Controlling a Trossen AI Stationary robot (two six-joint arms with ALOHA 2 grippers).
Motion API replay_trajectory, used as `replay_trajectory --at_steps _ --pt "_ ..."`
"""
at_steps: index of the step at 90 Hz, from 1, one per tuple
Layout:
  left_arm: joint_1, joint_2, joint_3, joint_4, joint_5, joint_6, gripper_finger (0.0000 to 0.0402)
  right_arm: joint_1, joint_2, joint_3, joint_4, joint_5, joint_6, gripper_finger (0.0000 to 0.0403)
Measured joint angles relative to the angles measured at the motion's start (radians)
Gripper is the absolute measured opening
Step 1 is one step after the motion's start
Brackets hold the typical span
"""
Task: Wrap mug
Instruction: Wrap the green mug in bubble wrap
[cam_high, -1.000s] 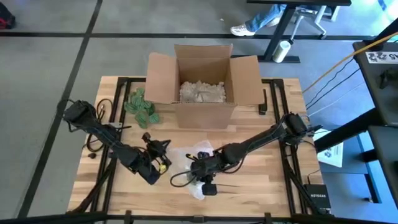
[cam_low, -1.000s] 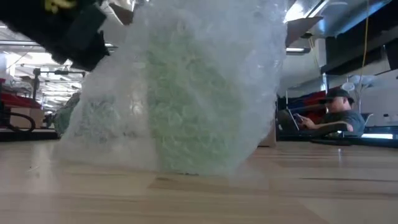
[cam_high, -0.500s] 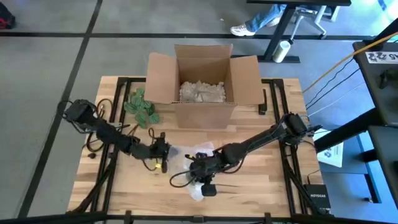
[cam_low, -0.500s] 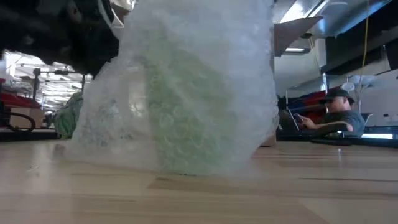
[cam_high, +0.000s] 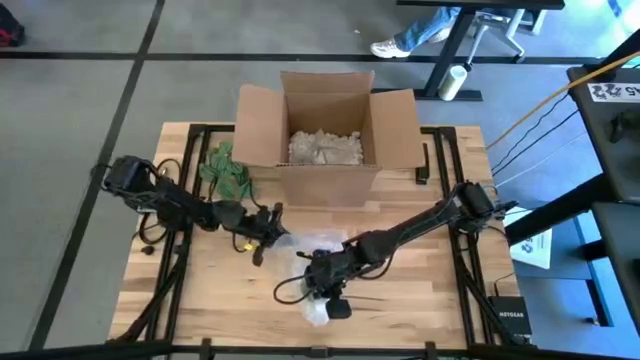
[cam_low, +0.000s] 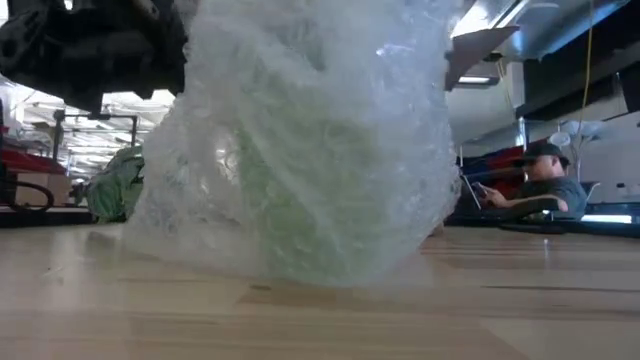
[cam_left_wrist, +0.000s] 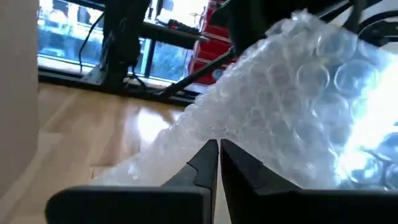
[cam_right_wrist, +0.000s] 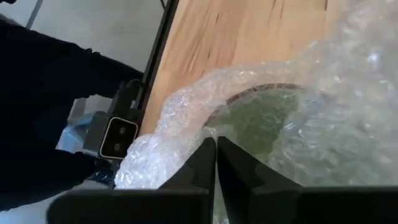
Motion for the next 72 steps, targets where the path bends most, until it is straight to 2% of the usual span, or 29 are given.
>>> replay_trajectory --at_steps 33,54,72 --pt "-0.128 -0.097 0.022 -0.088 0.011 0.02 0.0 -0.004 0.0 0.0 -0.024 0.0 -0.008 0.0" --pt "-0.198 -0.094 0.19 -0.428 -0.015 0.0 0.0 -0.022 0.0 0.0 -0.023 0.0 -0.01 0.0" --pt "-0.236 -0.048 0.3 -0.539 -0.02 -0.007 0.0 -0.034 0.0 0.0 -0.017 0.0 -0.021 0.0"
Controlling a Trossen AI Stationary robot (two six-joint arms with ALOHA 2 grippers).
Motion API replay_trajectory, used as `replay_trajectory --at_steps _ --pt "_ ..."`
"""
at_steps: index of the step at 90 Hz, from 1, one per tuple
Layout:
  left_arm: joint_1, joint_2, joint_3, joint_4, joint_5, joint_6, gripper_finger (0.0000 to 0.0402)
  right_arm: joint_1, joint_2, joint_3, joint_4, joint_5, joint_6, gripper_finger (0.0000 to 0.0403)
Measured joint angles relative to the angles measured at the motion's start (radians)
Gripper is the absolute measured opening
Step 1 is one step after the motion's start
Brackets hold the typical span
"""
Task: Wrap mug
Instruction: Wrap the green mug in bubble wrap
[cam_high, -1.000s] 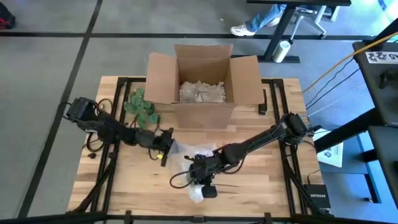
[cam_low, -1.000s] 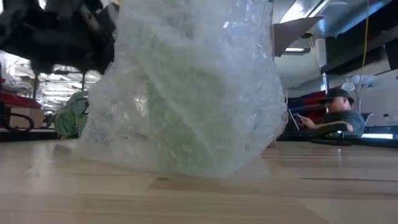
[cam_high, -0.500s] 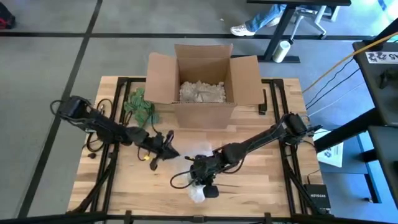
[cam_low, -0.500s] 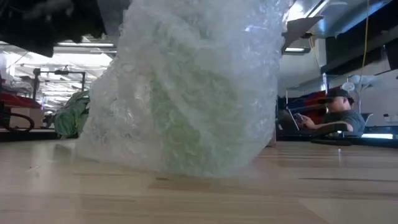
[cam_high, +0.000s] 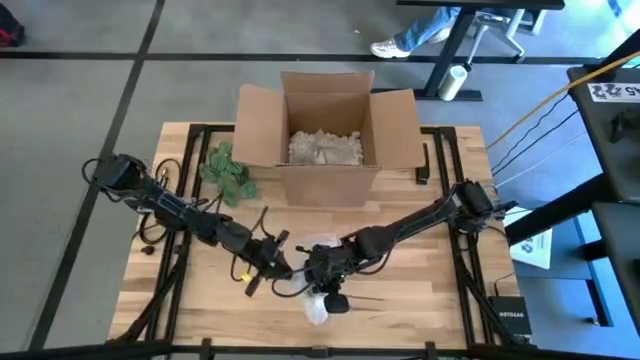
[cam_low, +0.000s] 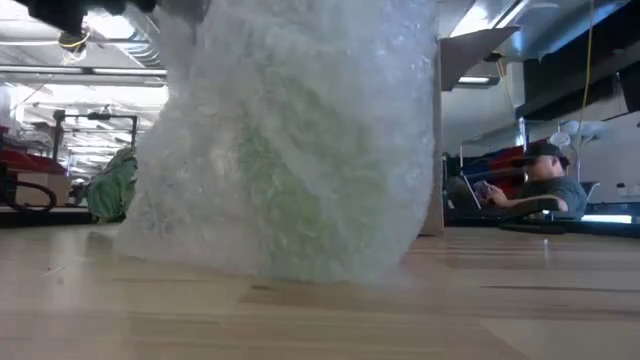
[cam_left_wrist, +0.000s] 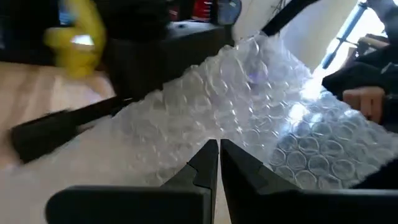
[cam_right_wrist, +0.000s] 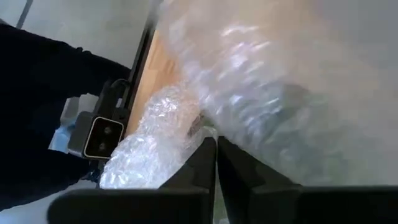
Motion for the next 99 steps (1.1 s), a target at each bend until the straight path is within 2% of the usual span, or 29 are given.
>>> replay_trajectory --at_steps 28,47,65,84,99 --pt "-0.029 0.185 0.167 -0.175 -0.044 -0.104 0.0 0.0 0.0 0.0 0.003 0.006 -0.005 0.0" --pt "-0.053 0.22 0.263 -0.346 -0.133 -0.156 0.0 0.001 0.0 -0.001 0.002 0.027 0.012 0.0" --pt "-0.058 0.221 0.276 -0.393 -0.167 -0.195 0.0 0.001 -0.013 -0.002 -0.01 0.04 0.02 0.0" --pt "-0.058 0.221 0.275 -0.422 -0.183 -0.213 0.0 0.016 -0.087 -0.002 -0.032 0.134 0.022 0.0" --pt "-0.057 0.221 0.275 -0.421 -0.193 -0.214 0.0 0.015 -0.113 -0.001 -0.076 0.15 0.043 0.0"
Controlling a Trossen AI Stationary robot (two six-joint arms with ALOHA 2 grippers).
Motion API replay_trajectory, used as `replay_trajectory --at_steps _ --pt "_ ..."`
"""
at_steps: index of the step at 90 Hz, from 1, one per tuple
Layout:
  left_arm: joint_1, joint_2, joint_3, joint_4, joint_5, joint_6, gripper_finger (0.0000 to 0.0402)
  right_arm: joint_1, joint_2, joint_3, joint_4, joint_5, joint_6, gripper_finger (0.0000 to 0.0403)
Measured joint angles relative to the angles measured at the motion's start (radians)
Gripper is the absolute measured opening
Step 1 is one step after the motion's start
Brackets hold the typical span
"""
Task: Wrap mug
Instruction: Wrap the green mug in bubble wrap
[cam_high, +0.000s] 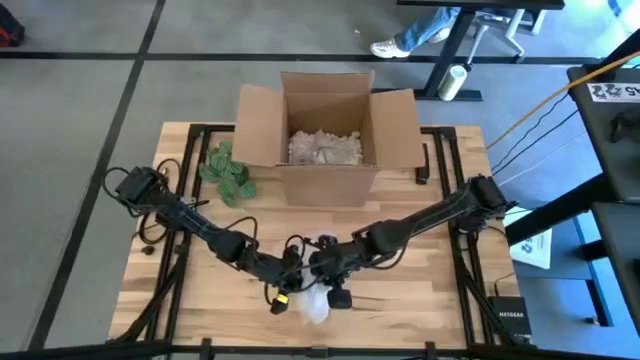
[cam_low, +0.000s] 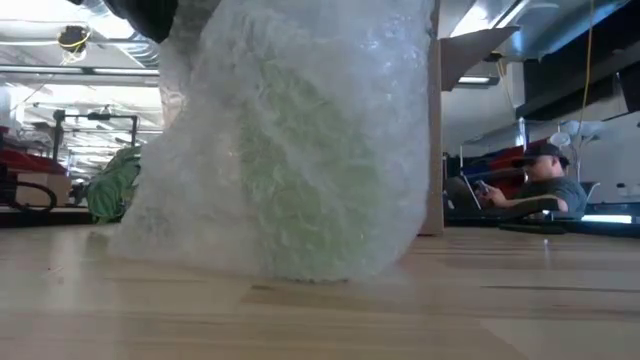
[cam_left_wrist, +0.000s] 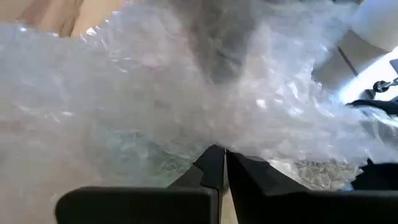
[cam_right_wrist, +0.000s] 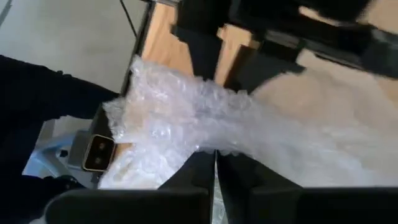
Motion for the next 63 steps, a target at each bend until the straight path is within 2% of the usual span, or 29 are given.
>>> replay_trajectory --at_steps 21,37,48,56,63 --pt "0.001 0.0 0.0 0.002 -0.005 0.002 0.0 0.008 -0.003 0.0 -0.12 -0.059 0.089 0.0" --pt "0.001 0.0 0.0 0.003 -0.016 0.002 0.0 0.037 -0.003 0.0 -0.113 -0.123 0.114 0.0" --pt "0.003 0.0 -0.001 0.005 -0.016 0.002 0.0 0.051 -0.004 0.0 -0.114 -0.13 0.118 0.0" --pt "0.003 0.0 -0.001 0.006 -0.016 0.001 0.0 0.053 -0.027 -0.001 -0.112 -0.07 0.115 0.0" --pt "0.003 0.0 -0.001 0.007 -0.016 -0.001 0.0 0.067 -0.064 -0.001 -0.113 0.049 0.1 0.0"
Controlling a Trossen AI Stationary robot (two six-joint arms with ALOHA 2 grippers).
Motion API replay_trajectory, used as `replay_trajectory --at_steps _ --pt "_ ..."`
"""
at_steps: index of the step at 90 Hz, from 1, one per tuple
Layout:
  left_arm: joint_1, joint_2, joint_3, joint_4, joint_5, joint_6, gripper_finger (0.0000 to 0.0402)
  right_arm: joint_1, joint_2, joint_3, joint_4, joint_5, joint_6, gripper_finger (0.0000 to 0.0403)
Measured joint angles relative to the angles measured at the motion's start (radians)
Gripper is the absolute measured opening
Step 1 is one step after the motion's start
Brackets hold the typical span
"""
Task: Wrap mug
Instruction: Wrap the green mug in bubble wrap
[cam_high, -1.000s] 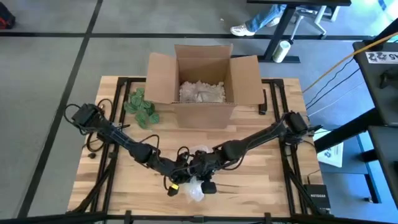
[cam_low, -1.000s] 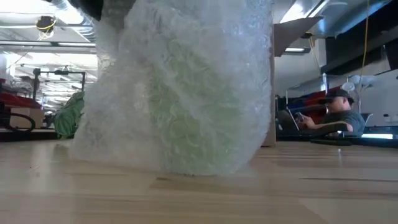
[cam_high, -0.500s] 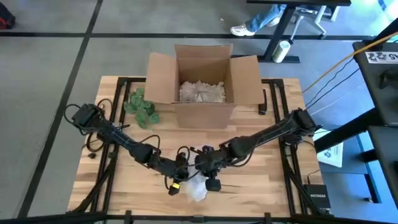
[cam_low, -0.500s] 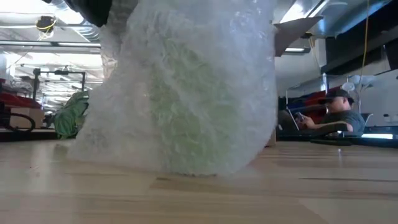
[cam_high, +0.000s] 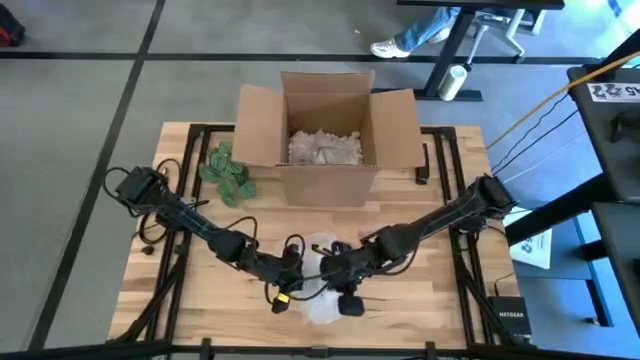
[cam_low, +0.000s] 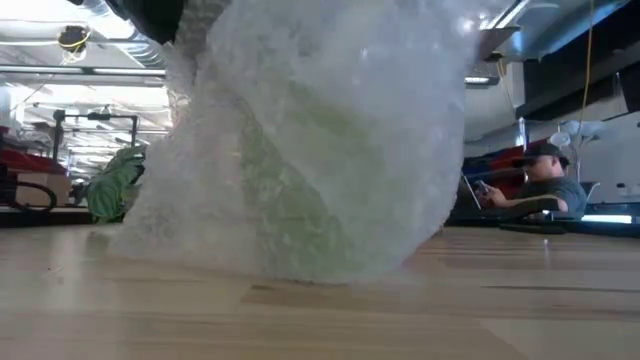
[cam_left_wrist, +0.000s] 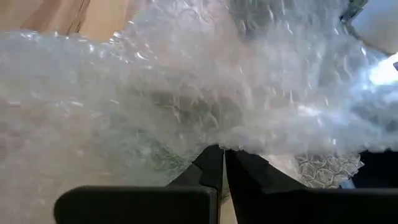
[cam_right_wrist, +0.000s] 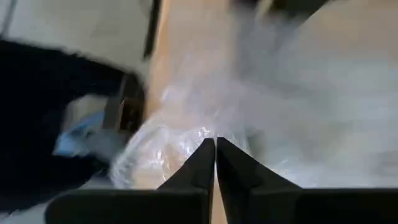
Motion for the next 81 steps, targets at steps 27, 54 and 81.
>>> replay_trajectory --at_steps 27,54,81 --pt "0.004 0.0 0.0 0.006 -0.003 -0.001 0.0 -0.006 -0.038 0.001 0.094 0.175 -0.1 0.0" --pt "0.005 0.0 0.0 0.005 -0.007 -0.008 0.0 -0.048 0.078 0.002 0.153 0.043 -0.111 0.0" --pt "0.003 0.001 -0.002 0.041 -0.032 0.031 0.0 -0.053 0.102 0.002 0.108 -0.006 -0.085 0.0"
